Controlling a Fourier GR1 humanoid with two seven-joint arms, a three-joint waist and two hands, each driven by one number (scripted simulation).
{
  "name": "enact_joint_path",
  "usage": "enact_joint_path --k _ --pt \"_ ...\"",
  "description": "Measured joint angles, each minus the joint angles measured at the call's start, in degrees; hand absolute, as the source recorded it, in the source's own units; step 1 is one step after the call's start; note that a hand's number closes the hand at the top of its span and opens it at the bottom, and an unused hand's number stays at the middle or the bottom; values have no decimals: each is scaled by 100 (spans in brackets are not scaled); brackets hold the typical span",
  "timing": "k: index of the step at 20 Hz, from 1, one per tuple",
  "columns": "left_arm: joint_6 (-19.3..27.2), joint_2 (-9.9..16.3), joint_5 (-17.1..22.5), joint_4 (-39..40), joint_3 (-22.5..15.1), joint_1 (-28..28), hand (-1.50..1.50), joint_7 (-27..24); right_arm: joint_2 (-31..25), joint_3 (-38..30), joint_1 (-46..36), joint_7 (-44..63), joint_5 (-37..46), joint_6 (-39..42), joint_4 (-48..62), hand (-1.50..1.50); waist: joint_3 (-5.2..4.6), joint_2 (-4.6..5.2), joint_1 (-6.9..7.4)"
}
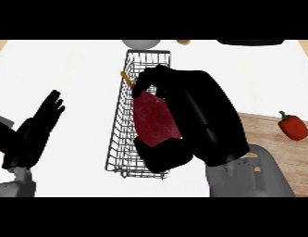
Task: Pick the pear from the cutting board and place it in the tiered basket
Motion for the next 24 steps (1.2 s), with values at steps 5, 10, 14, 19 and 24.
enact_joint_path --k 5,10,14,19,24 --pt "-115 64 57 24 135 -18 0 -9 55 111 65 -455 376 -331 555 150 1 2 -2" --pt "-127 5 -5 98 113 -89 0 -19 71 268 -46 -753 684 -974 1249 150 2 6 6" --pt "-84 -78 -75 -24 18 -32 0 53 76 319 -283 -912 716 -1884 1789 150 2 13 46" --pt "-90 -100 -99 -55 46 -31 0 48 79 509 -600 -970 427 -2658 2360 -150 1 9 43" --pt "-158 -74 -92 -84 108 -12 0 53 75 599 -927 -1067 262 -3005 2817 -150 3 7 33"
